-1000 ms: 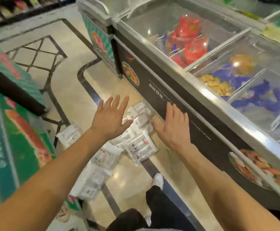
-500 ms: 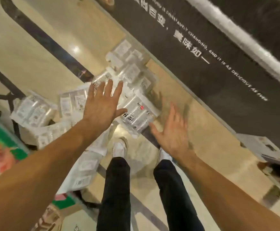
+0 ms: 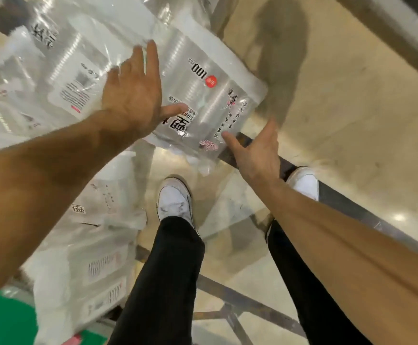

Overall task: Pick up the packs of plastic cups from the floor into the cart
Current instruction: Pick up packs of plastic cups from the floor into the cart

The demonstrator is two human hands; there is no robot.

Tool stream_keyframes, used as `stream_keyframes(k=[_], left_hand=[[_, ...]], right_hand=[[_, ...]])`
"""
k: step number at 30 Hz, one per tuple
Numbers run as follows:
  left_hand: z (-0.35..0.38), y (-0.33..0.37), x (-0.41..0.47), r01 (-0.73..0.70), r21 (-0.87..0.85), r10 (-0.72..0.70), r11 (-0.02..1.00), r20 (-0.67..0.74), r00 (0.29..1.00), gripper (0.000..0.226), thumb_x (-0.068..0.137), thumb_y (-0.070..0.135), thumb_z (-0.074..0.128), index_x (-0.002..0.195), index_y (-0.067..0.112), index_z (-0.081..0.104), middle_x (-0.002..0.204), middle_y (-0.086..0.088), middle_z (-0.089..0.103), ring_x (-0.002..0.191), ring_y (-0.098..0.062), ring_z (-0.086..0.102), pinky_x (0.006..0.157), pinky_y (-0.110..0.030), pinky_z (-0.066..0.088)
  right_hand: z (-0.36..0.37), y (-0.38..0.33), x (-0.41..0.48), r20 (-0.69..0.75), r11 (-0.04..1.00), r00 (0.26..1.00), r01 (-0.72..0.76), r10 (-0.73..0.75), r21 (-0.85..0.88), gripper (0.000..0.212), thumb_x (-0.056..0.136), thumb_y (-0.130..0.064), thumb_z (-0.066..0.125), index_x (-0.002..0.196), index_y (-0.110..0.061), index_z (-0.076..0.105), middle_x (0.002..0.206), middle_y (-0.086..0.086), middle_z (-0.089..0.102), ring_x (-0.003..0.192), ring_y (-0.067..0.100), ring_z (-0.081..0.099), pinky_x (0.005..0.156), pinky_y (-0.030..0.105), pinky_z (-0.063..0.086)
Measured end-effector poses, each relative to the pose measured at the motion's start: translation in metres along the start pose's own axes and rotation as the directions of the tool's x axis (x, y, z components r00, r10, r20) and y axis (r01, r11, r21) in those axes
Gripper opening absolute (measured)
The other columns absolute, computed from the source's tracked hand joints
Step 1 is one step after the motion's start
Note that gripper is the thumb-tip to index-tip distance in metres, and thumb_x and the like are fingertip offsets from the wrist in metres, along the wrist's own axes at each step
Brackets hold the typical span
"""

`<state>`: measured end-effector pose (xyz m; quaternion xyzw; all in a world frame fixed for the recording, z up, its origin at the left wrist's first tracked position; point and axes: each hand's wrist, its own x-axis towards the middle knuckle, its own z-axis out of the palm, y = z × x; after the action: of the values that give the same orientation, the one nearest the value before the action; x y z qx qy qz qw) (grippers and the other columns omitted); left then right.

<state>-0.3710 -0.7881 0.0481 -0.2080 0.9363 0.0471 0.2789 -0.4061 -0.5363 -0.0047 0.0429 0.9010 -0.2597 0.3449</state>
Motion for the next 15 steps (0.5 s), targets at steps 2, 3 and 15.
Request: stream_keyframes(k=[2,3,15], left_hand=[[0.014,0.001,0.017,-0.02,-0.006,0.02,1.0,0.008,1.0,0.134,0.084,0.086,0.052,0.168,-0.001,-0.006,0.173,-0.03,0.018,0.149,-0.051,0.037,0.12,-0.063,0.035],[0.02,0.0,0.024,-0.029,-0.007,0.03,1.0,0.006,1.0,0.136,0.082,0.086,0.052,0.168,-0.001,-0.007,0.17,-0.03,0.023,0.146,-0.051,0.04,0.116,-0.063,0.037],[0.007,0.002,0.037,-0.037,-0.336,0.036,0.941,-0.009,0.999,0.13,0.079,0.065,0.083,0.168,0.007,0.009,0.161,-0.025,0.031,0.136,-0.05,0.051,0.113,-0.065,0.045]], right_hand=[[0.019,0.005,0.021,-0.008,0.996,0.998,-0.067,0.068,0.057,0.123,0.081,-0.08,0.074,0.166,-0.015,0.013,0.159,0.012,0.044,0.149,0.032,0.04,0.113,0.052,0.044],[0.027,0.006,0.031,0.0,0.992,0.996,-0.093,0.093,0.086,0.122,0.081,-0.081,0.073,0.165,-0.013,0.015,0.157,0.013,0.045,0.148,0.033,0.04,0.113,0.051,0.043],[0.036,-0.008,0.044,0.042,0.884,0.981,-0.188,0.189,0.428,0.127,0.068,-0.068,0.092,0.16,-0.013,0.025,0.149,0.008,0.039,0.14,0.031,0.045,0.12,0.05,0.04]])
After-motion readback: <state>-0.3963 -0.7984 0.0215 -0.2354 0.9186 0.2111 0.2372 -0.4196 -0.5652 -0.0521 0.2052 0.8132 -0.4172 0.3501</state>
